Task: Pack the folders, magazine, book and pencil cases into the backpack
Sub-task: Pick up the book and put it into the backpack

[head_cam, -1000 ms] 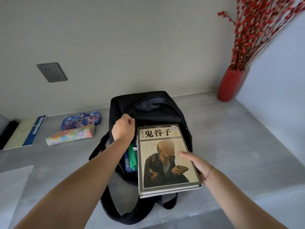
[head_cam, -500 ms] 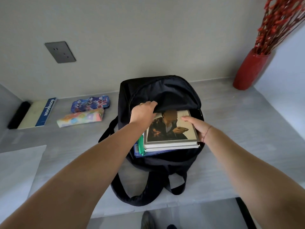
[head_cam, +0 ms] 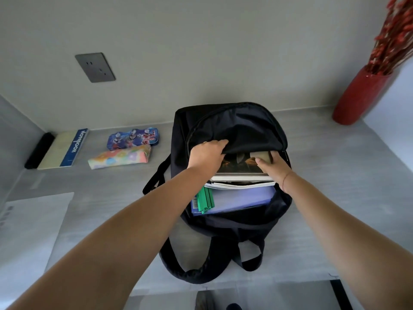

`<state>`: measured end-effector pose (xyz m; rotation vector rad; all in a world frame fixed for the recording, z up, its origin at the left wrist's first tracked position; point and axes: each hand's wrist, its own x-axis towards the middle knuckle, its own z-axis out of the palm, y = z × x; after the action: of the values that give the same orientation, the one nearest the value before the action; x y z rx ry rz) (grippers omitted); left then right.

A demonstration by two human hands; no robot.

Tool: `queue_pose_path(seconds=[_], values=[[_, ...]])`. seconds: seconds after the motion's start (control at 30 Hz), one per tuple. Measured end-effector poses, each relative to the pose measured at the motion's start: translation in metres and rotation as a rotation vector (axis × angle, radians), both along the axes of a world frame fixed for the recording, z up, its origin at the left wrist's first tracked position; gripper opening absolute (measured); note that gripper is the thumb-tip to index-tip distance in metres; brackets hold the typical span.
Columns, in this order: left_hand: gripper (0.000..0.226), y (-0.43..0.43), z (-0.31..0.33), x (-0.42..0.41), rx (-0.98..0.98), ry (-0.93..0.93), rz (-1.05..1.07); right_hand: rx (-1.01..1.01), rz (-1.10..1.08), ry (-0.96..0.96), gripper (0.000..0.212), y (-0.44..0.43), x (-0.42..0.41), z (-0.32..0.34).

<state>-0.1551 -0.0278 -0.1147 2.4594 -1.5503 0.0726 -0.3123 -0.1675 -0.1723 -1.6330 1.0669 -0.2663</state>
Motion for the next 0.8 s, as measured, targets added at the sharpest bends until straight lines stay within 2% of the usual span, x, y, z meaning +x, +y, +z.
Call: queue_pose_path(seconds=[0.13,0.33,0.53,0.67,0.8], values=[[0.042,0.000,-0.003,-0.005,-0.009,-0.017,-0.029,-0.002,-0.020,-0.064,0.051,-0.003,0.001,-0.001],[0.041,0.003,-0.003,-0.014,-0.077,-0.050,-0.095,0.005,-0.061,-0.010,0.048,-0.020,0.029,0.004],[0.047,0.009,-0.002,-0.005,-0.059,-0.089,-0.121,-0.193,0.036,0.097,0.053,-0.027,0.057,-0.001],[0.048,0.015,-0.007,0.002,-0.005,-0.100,-0.121,-0.419,0.127,0.335,0.052,-0.023,0.061,0.000],[0.043,0.020,-0.015,0.001,0.044,-0.065,-0.105,-0.502,0.183,0.571,0.050,0.001,0.050,0.013]])
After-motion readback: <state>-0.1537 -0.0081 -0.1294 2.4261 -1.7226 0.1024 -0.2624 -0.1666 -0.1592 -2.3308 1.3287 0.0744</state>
